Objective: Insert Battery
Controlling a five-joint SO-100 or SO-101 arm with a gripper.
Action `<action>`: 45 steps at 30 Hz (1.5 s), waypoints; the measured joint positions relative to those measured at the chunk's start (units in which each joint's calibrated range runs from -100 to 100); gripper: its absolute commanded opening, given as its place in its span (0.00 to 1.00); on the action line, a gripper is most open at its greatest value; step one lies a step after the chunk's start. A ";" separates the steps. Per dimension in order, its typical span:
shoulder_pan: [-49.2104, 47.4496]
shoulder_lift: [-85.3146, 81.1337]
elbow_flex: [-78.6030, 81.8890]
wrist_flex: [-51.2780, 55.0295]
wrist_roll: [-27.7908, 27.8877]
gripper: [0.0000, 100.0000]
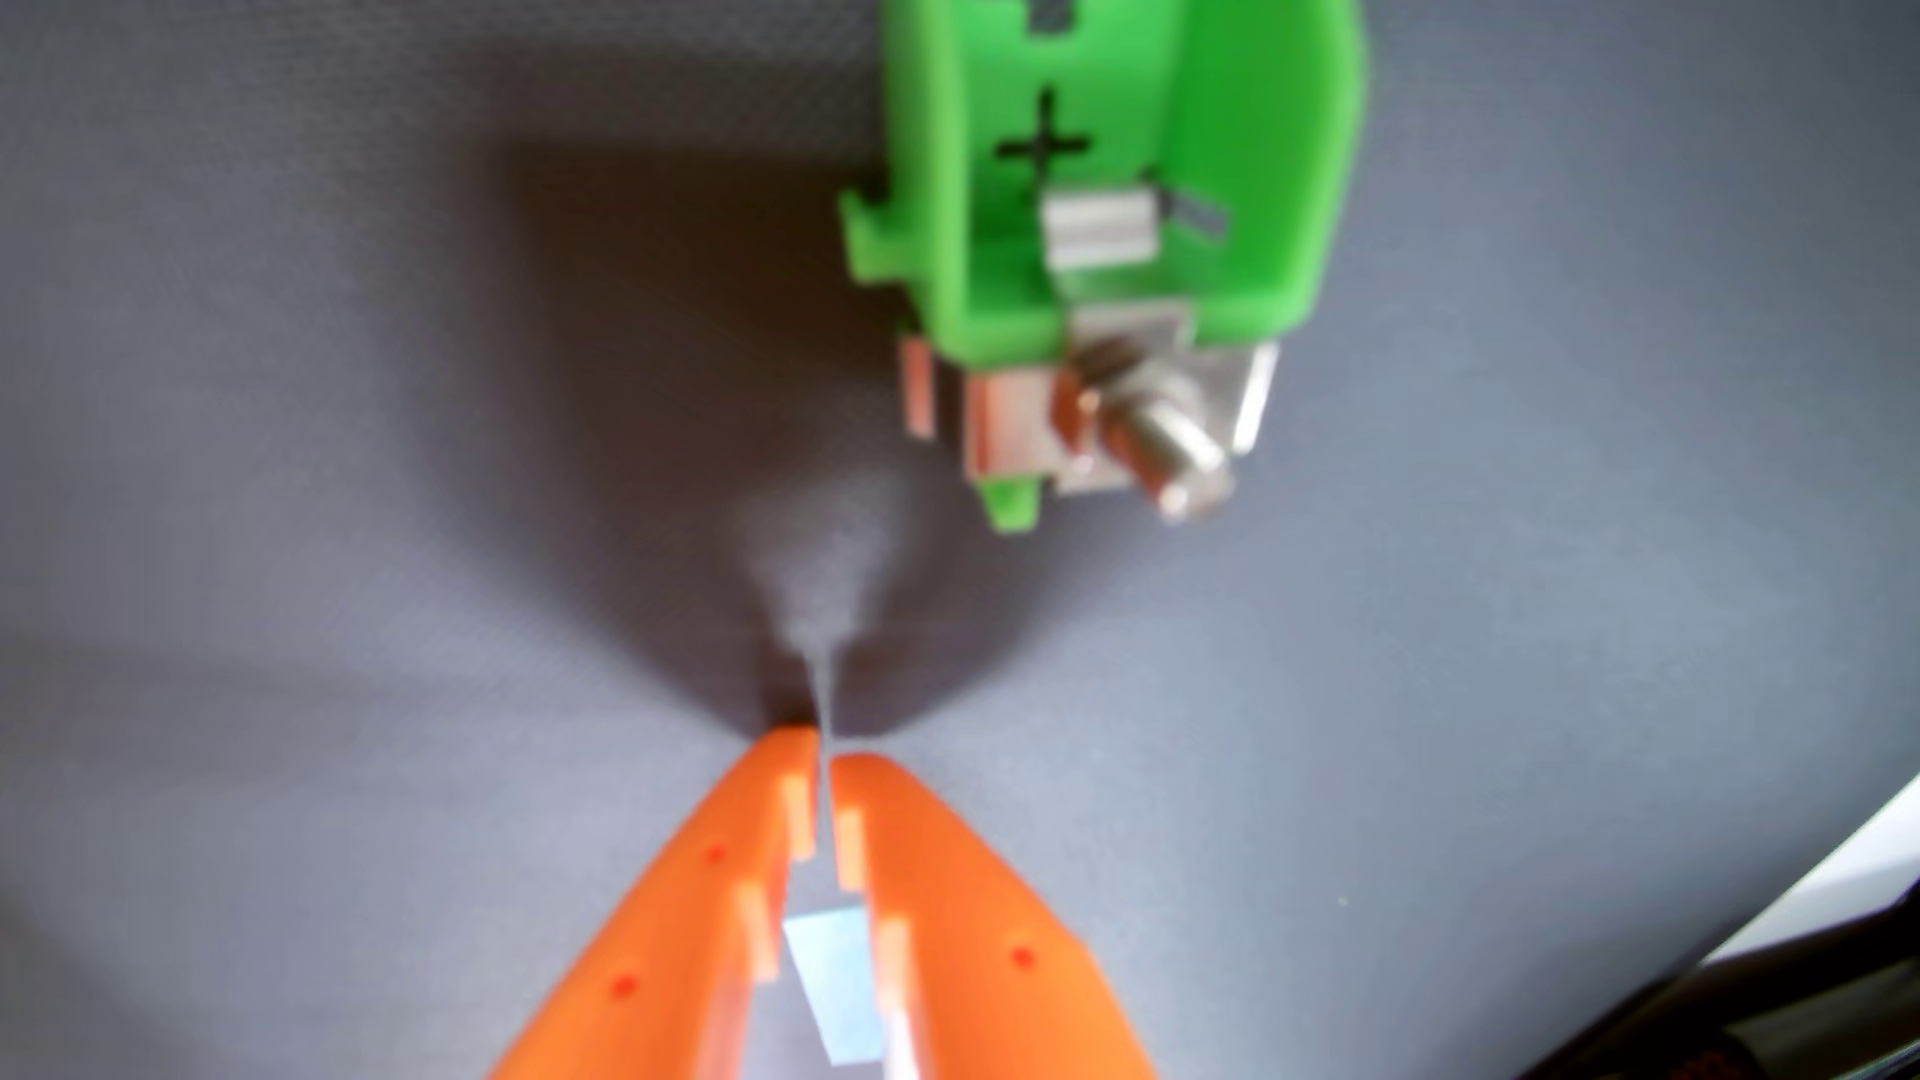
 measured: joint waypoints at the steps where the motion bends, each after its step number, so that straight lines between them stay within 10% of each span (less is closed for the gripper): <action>1: 0.00 0.00 0.00 0.00 0.00 0.02; 45: -0.33 -0.08 -8.14 7.03 3.17 0.02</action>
